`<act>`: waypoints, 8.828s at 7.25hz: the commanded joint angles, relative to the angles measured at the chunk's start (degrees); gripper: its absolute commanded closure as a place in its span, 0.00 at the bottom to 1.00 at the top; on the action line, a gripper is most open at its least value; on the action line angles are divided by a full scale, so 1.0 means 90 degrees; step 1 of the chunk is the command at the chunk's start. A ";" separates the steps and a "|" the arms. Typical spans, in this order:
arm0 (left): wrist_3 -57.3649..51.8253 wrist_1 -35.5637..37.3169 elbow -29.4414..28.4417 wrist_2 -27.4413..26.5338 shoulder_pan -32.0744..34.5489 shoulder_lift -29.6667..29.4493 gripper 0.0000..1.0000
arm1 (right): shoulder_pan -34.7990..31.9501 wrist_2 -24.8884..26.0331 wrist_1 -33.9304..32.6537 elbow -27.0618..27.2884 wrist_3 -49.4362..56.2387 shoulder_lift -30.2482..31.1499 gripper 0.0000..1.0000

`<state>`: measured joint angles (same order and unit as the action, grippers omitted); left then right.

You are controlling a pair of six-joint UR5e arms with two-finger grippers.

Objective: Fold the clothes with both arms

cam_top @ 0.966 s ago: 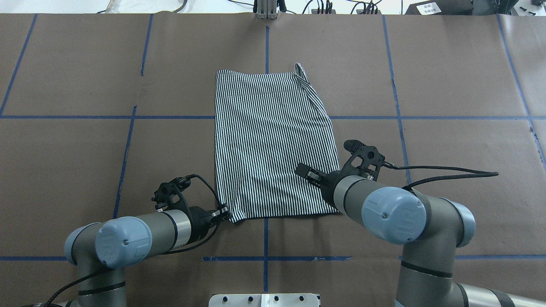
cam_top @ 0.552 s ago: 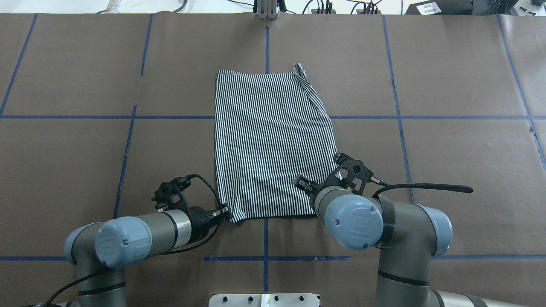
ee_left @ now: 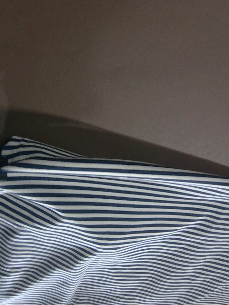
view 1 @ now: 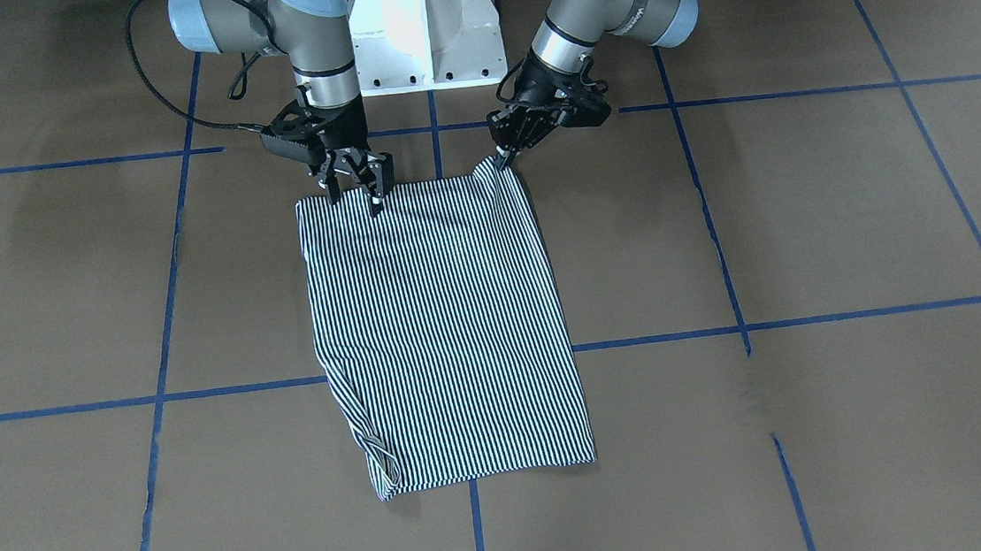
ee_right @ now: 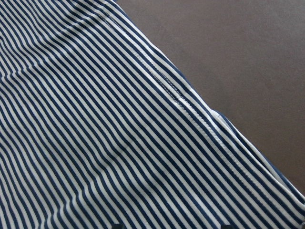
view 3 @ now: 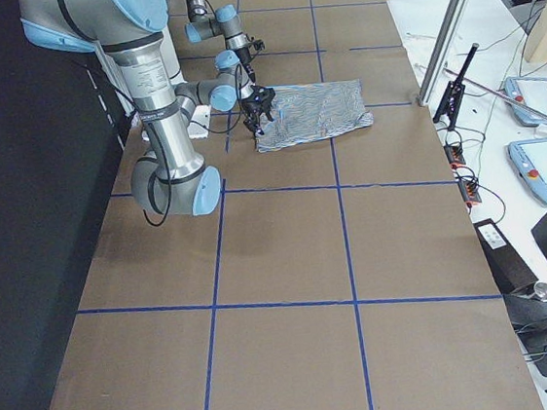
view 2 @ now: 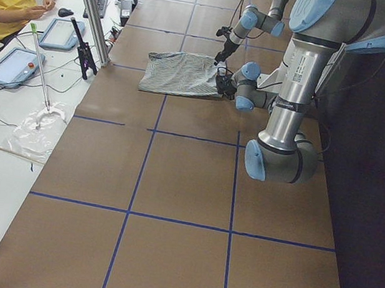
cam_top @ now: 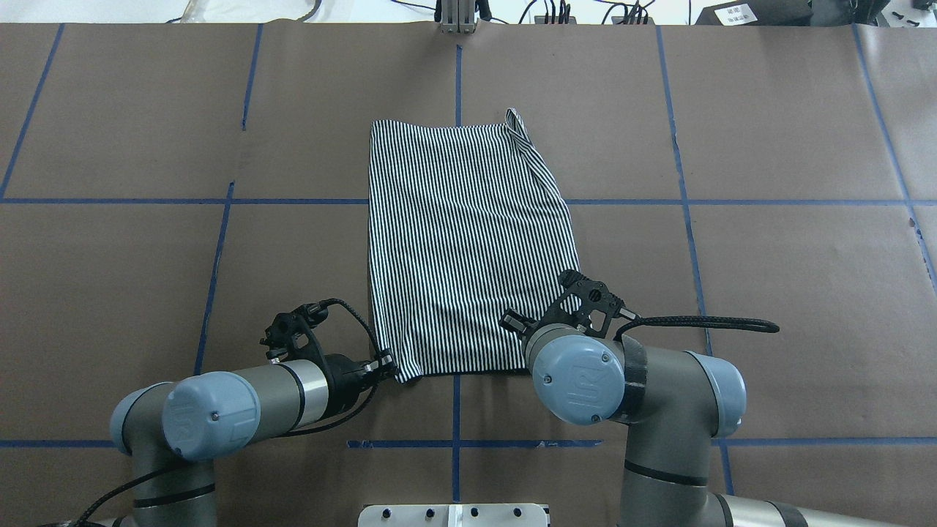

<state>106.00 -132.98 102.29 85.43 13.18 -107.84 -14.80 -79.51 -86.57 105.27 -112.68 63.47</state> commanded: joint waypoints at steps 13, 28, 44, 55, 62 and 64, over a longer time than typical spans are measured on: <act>0.0010 0.0000 0.0012 -0.0010 0.0000 0.0010 1.00 | 0.0131 -0.0150 -0.0352 -0.0261 0.0499 -0.0197 0.46; -0.1198 0.3750 0.2661 0.0801 0.1012 -0.0252 1.00 | -0.0060 0.0065 -0.1940 0.1483 0.0302 -0.0820 1.00; -0.3906 0.2178 -0.0067 0.1855 0.2539 -0.0693 0.00 | -0.1061 -0.0112 0.0156 -0.1882 0.3655 -0.1995 0.00; -0.3828 0.2168 -0.0047 0.1865 0.2588 -0.0703 0.00 | -0.1409 -0.0131 0.0136 -0.3622 0.5517 -0.2770 0.00; -0.3751 0.2469 -0.0357 0.1856 0.2461 -0.1003 0.00 | -0.2974 -0.1996 0.0711 -0.4226 0.6398 -0.3322 0.00; -0.3623 0.2617 -0.0643 0.1865 0.2461 -0.1279 0.00 | -0.2723 -0.1928 0.0635 -0.3236 0.6213 -0.2662 0.00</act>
<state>73.00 -110.04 97.65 102.13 35.37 -118.21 -40.87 -97.19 -80.65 70.57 -55.75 35.84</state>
